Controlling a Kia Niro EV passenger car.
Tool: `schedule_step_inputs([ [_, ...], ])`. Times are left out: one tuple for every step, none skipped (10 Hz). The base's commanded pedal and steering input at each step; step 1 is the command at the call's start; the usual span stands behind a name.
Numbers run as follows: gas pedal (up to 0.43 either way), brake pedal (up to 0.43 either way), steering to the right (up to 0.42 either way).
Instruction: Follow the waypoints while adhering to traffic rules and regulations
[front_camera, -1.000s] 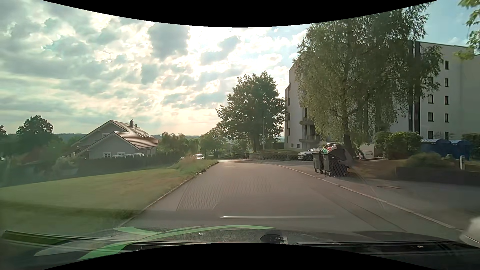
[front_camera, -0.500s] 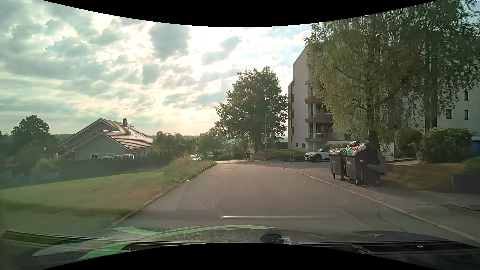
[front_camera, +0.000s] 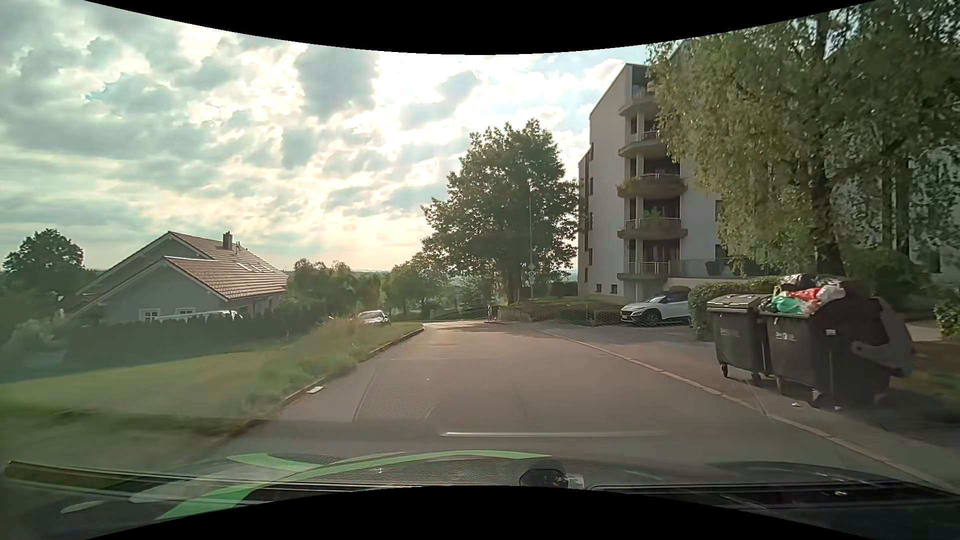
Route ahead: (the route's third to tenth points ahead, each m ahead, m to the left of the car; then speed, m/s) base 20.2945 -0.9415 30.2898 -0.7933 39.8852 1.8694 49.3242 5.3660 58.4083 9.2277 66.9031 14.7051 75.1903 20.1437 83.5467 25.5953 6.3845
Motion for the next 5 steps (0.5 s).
schedule_step_inputs([
  [0.118,0.000,0.009],
  [0.087,0.000,0.008],
  [0.087,0.000,0.008],
  [0.079,0.000,0.006],
  [0.079,0.000,0.006],
])
